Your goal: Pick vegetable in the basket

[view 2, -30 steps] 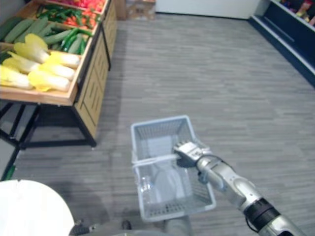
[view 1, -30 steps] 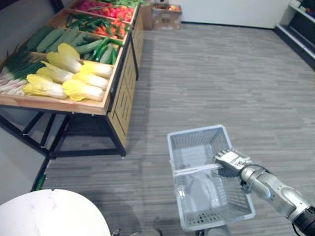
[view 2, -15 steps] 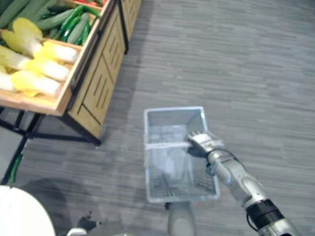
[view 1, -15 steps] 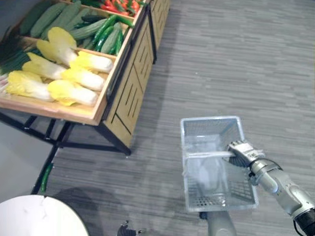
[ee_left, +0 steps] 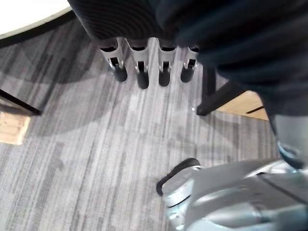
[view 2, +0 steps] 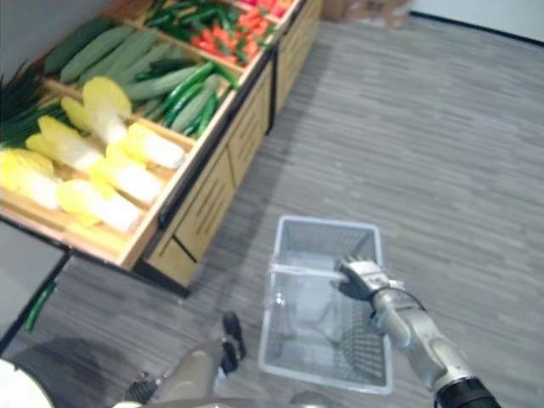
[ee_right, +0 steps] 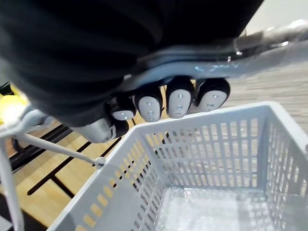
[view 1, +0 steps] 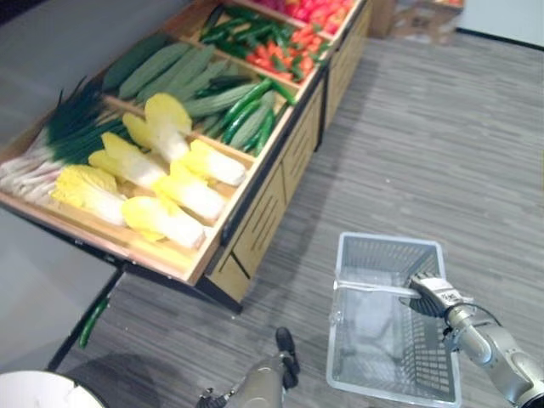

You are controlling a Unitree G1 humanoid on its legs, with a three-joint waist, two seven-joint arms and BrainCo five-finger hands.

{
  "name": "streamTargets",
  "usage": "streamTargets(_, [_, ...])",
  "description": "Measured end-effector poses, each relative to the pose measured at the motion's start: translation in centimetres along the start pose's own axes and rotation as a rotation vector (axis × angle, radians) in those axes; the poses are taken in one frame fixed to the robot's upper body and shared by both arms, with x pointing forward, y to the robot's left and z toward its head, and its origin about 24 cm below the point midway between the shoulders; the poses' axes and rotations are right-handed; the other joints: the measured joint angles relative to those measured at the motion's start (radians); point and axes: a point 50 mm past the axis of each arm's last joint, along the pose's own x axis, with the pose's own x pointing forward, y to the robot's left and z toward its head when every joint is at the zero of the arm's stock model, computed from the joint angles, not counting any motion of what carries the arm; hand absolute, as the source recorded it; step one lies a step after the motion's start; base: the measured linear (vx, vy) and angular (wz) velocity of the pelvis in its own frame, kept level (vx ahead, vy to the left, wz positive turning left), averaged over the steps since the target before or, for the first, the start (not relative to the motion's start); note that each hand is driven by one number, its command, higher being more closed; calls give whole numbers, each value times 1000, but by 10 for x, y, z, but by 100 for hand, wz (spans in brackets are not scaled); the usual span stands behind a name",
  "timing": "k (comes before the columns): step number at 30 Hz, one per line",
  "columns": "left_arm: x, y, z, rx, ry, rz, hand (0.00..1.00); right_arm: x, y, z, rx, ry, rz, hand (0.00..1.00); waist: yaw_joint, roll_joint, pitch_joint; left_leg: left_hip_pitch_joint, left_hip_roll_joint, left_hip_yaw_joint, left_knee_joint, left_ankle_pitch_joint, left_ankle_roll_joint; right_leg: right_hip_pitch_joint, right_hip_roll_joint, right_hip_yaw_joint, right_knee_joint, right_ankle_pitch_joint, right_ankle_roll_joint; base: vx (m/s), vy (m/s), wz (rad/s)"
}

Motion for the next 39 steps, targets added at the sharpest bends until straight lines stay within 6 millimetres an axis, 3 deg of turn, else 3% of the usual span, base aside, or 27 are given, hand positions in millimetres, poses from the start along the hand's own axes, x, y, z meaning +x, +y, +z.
streamTargets(2, [-1,0,-3,9,11,0,0,4,-3,2,-5,-12,-10,100,14,0,-1,7,0,22,39,-27,18,13,-13,23,11,22,9,307,94,-15])
streamTargets(3, [-2,-4,-10,14,39,-8,0,12,-7,11,-16,-62,-18,100,41,0,-1,61,7,43,28,-94,-16,-17,-28,75,117,36,3,236,111,-33])
streamTargets(4, [-3,-4,-11,16,46,-10,0,14,-8,13,-14,-70,-22,100,40,-3,-2,76,5,45,11,-103,-27,-37,-34,87,176,36,3,217,111,-38])
streamTargets(5, [-3,-1,-15,21,54,-5,0,14,-4,16,-6,-78,-12,100,42,-13,-6,107,-7,51,-25,-109,-40,-92,-54,113,307,38,5,213,112,-10])
streamTargets(6, [-4,3,-22,38,66,2,0,15,5,21,7,-89,12,100,37,-38,-13,163,-30,59,-89,-103,-51,-195,-87,161,532,86,35,252,106,-4])
streamTargets(7, [-5,7,-27,62,79,7,0,15,16,24,39,-82,33,100,28,-55,-18,221,-48,50,-145,-102,-53,-284,-97,230,716,208,77,331,107,23])
streamTargets(8, [-4,11,-27,85,80,12,0,12,27,26,71,-72,55,100,14,-66,-23,261,-56,19,-166,-102,-53,-365,-92,264,892,224,105,287,69,33])
streamTargets(9, [-4,12,-26,85,78,13,0,12,29,27,73,-72,62,100,11,-67,-23,268,-57,9,-167,-104,-53,-381,-93,267,925,215,90,294,29,58])
streamTargets(10, [-2,14,-20,83,59,22,0,12,34,26,83,-56,65,100,4,-68,-23,298,-57,-20,-172,-114,-53,-441,-90,253,1004,166,37,236,6,57])
streamTargets(11, [-1,15,-15,73,41,29,0,14,29,23,89,-39,32,100,-3,-65,-22,317,-57,-45,-179,-117,-53,-469,-91,232,1002,118,8,297,-17,100])
streamTargets(12, [1,16,-7,69,16,36,0,13,29,21,88,-28,31,100,-19,-60,-22,331,-56,-87,-181,-109,-51,-487,-98,196,935,66,-38,292,-58,120])
streamTargets(13, [3,15,4,58,-18,42,0,12,32,19,91,-15,40,100,-23,-62,-22,341,-52,-131,-176,-108,-53,-489,-103,172,820,49,-57,360,-110,130])
streamTargets(15, [5,16,15,33,-51,53,0,12,35,14,93,11,54,100,-18,-59,-21,344,-42,-173,-172,-106,-59,-488,-107,170,662,50,-56,285,-151,96])
streamTargets(19, [8,23,30,-8,-85,78,0,16,34,7,82,48,54,100,0,-60,-23,278,14,-333,-163,-108,-147,-529,-118,323,320,64,-48,213,-320,97])
streamTargets(21, [10,29,33,-22,-88,96,0,16,34,7,84,48,53,100,2,-68,-25,251,33,-417,-161,-105,-201,-527,-133,374,243,76,-28,180,-523,123])
streamTargets(22, [11,33,38,-38,-94,116,0,16,34,8,86,46,49,100,6,-83,-25,234,45,-484,-162,-101,-250,-500,-145,381,186,86,-11,99,-512,139])
streamTargets(24, [13,39,41,-41,-100,137,0,17,33,11,94,37,42,100,11,-120,-27,221,49,-551,-180,-92,-310,-451,-155,346,127,155,40,65,-658,139])
streamTargets(25, [13,26,46,-104,-90,116,0,19,28,4,79,61,30,100,14,-50,-18,213,119,-597,-204,-71,-361,-429,-109,239,133,148,111,8,-702,105])
streamTargets(26, [12,17,44,-125,-77,93,0,19,27,3,75,69,30,100,13,-43,-19,198,145,-588,-208,-55,-366,-423,-85,211,130,137,90,28,-720,100])
streamTargets(27, [9,8,34,-180,-41,80,0,20,26,3,64,62,32,100,19,4,-21,209,193,-564,-228,-11,-361,-408,-32,171,148,118,59,28,-532,72])
streamTargets(29, [6,12,16,-261,20,105,0,22,27,6,62,48,40,100,28,27,-28,215,240,-529,-251,72,-364,-389,15,130,167,94,19,11,-386,51])
streamTargets(31, [2,11,-7,-293,95,116,0,18,32,7,86,46,51,100,32,-5,-18,204,225,-420,-246,185,-282,-358,2,81,172,70,-8,-6,-273,58])
streamTargets(33, [-2,7,-18,-328,134,113,0,13,37,5,99,60,63,100,33,-6,-20,205,216,-314,-241,211,-249,-348,-11,58,180,43,-16,-69,-133,51])
streamTargets(34, [-3,4,-21,-334,145,105,0,10,39,3,108,76,66,100,34,-4,-21,204,212,-254,-226,206,-248,-344,-18,48,188,34,-21,-92,-40,31])
streamTargets(36, [-6,0,-29,-348,176,101,0,5,45,1,119,94,87,100,34,-10,-19,190,176,-174,-123,100,-231,-340,-42,52,184,33,-21,-35,55,9])
streamTargets(37, [-7,0,-30,-388,188,112,0,-1,50,-2,128,114,97,100,26,4,-28,184,166,-127,-118,60,-210,-340,-40,50,176,40,-10,-12,129,18])
streamTargets(39, [-5,6,-27,-465,190,154,0,-8,55,-6,138,141,108,100,4,36,-50,199,155,-115,-194,48,-228,-341,-40,40,153,58,7,-5,155,26])
